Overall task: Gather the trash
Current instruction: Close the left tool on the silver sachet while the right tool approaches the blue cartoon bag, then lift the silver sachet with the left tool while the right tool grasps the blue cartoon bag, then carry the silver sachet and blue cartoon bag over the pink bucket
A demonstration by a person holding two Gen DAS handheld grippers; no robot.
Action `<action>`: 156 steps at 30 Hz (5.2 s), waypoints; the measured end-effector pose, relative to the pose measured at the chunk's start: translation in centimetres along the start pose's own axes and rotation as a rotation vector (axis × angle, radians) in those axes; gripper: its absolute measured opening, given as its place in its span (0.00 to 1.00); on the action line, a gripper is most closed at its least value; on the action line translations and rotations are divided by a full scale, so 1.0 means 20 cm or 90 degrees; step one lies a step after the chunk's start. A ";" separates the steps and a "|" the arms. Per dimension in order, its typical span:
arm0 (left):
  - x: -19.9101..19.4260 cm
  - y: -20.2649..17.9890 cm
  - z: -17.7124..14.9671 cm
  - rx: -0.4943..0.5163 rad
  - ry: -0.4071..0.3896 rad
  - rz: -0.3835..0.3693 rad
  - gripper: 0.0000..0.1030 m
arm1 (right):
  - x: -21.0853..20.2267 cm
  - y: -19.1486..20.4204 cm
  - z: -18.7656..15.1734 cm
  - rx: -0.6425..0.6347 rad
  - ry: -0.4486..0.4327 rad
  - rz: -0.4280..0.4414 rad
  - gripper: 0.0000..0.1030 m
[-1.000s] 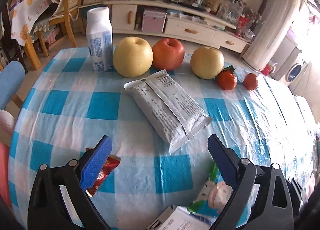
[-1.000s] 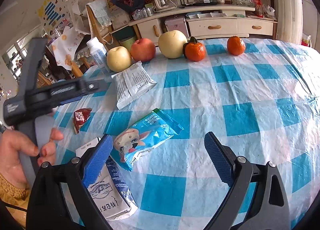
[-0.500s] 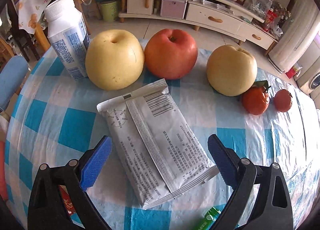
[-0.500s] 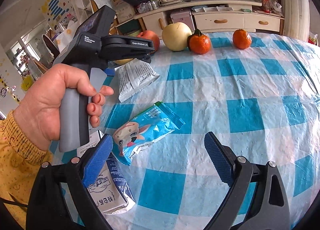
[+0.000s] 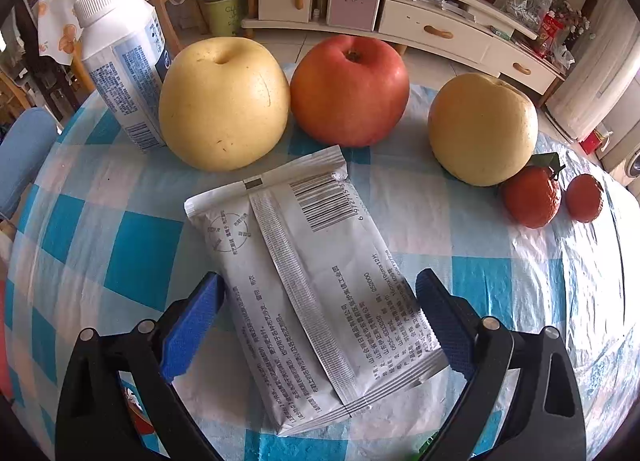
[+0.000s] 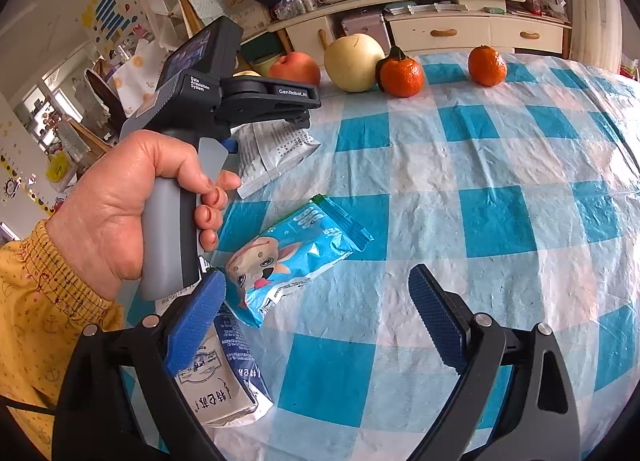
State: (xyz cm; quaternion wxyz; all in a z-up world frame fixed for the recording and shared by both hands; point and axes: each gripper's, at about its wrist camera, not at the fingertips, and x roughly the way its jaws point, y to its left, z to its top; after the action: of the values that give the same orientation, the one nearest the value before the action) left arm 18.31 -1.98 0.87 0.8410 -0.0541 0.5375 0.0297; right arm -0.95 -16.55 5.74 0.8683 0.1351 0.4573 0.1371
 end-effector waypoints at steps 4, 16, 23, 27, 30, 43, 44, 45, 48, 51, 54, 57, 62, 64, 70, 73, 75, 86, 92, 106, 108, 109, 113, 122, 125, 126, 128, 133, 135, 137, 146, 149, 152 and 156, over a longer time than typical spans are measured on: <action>-0.01 -0.05 -0.01 0.018 0.001 -0.001 0.93 | 0.01 0.01 0.00 -0.003 0.004 0.002 0.91; 0.00 -0.16 -0.04 0.096 -0.016 0.028 0.93 | 0.02 0.03 -0.01 -0.013 0.014 0.011 0.91; -0.05 -0.16 -0.08 0.112 -0.033 0.029 0.81 | 0.03 0.02 -0.01 -0.013 0.018 0.012 0.91; -0.07 -0.14 -0.11 0.119 -0.041 0.024 0.78 | 0.04 0.02 -0.01 -0.013 0.019 0.015 0.91; -0.10 -0.11 -0.14 0.114 -0.049 0.014 0.75 | 0.04 0.03 -0.01 -0.016 0.020 0.021 0.91; -0.27 0.04 -0.24 0.110 -0.072 -0.031 0.48 | 0.07 0.04 -0.03 -0.028 0.030 0.024 0.91; -0.27 0.05 -0.25 0.110 -0.069 -0.034 0.48 | 0.07 0.04 -0.03 -0.028 0.032 0.024 0.91; -0.26 0.06 -0.26 0.113 -0.066 -0.036 0.48 | 0.07 0.05 -0.03 -0.028 0.033 0.026 0.91; -0.26 0.08 -0.28 0.119 -0.061 -0.041 0.49 | 0.09 0.05 -0.03 -0.025 0.039 0.039 0.91; -0.26 0.08 -0.28 0.118 -0.046 -0.063 0.59 | 0.10 0.06 -0.03 -0.023 0.041 0.043 0.91; -0.25 0.09 -0.27 0.124 -0.053 -0.033 0.85 | 0.13 0.06 -0.03 -0.020 0.043 0.040 0.91; -0.21 0.11 -0.25 0.129 -0.036 -0.020 0.86 | 0.15 0.07 -0.02 -0.019 0.041 0.038 0.91; -0.14 0.11 -0.25 0.136 -0.014 -0.019 0.85 | 0.18 0.09 0.00 -0.018 0.036 0.035 0.91; -0.15 0.12 -0.24 0.130 -0.018 -0.022 0.78 | 0.20 0.08 0.00 -0.009 0.039 0.035 0.91; -0.17 0.11 -0.25 0.137 -0.026 -0.036 0.74 | 0.23 0.09 0.01 -0.012 0.027 0.037 0.91; -0.21 0.13 -0.26 0.128 -0.042 -0.043 0.73 | 0.23 0.10 0.01 -0.028 0.025 0.028 0.89; -0.25 0.15 -0.27 0.123 -0.055 -0.049 0.73 | 0.24 0.11 0.02 -0.040 0.025 0.014 0.87; -0.64 0.35 -0.43 0.097 -0.160 -0.086 0.73 | 0.29 0.15 0.04 -0.086 0.037 -0.004 0.88; -0.79 0.55 -0.62 0.072 -0.187 -0.092 0.73 | 0.30 0.18 0.03 -0.137 0.038 -0.040 0.81; -0.80 0.93 -0.76 -0.012 -0.205 -0.092 0.74 | 0.23 0.08 0.07 -0.119 -0.004 -0.106 0.83; -0.76 0.94 -0.77 -0.008 -0.196 -0.095 0.74 | 0.24 0.11 0.07 -0.129 -0.006 -0.102 0.83; -0.75 0.94 -0.77 -0.007 -0.195 -0.097 0.74 | 0.25 0.13 0.06 -0.136 -0.005 -0.104 0.83; -0.74 0.94 -0.77 0.002 -0.195 -0.102 0.74 | 0.30 0.14 0.05 -0.146 0.003 -0.124 0.82; -0.71 0.98 -0.77 0.001 -0.182 -0.109 0.74 | 0.34 0.15 0.05 -0.149 0.005 -0.117 0.64; -0.70 0.99 -0.77 -0.002 -0.181 -0.107 0.74 | 0.34 0.14 0.05 -0.153 -0.001 -0.119 0.60; -0.70 1.00 -0.77 -0.002 -0.181 -0.106 0.74 | 0.33 0.14 0.05 -0.153 -0.003 -0.119 0.57; -0.69 1.00 -0.77 -0.002 -0.178 -0.105 0.74 | 0.33 0.14 0.06 -0.151 -0.005 -0.117 0.54; -0.69 1.01 -0.78 -0.002 -0.181 -0.106 0.73 | 0.31 0.14 0.05 -0.155 -0.016 -0.112 0.44; -0.70 1.02 -0.78 0.002 -0.189 -0.106 0.72 | 0.30 0.14 0.05 -0.153 -0.020 -0.109 0.42; -0.71 1.02 -0.78 0.002 -0.194 -0.112 0.72 | 0.29 0.14 0.04 -0.152 -0.027 -0.108 0.42; -0.64 1.07 -0.79 -0.010 -0.148 -0.098 0.72 | 0.19 0.19 0.03 -0.164 -0.070 -0.116 0.41; -0.59 1.07 -0.81 -0.024 -0.120 -0.115 0.76 | 0.15 0.22 0.03 -0.172 -0.078 -0.112 0.41; -0.54 1.03 -0.82 -0.020 -0.111 -0.097 0.86 | 0.14 0.24 0.02 -0.183 -0.082 -0.111 0.41; -0.46 1.01 -0.80 -0.024 -0.089 -0.075 0.88 | 0.12 0.28 0.02 -0.196 -0.087 -0.106 0.41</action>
State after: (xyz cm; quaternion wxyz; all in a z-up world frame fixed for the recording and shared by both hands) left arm -2.20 16.13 1.28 0.8755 -0.0989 0.4730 -0.0063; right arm 0.05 -10.42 6.10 0.9161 -0.0287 0.3805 0.1234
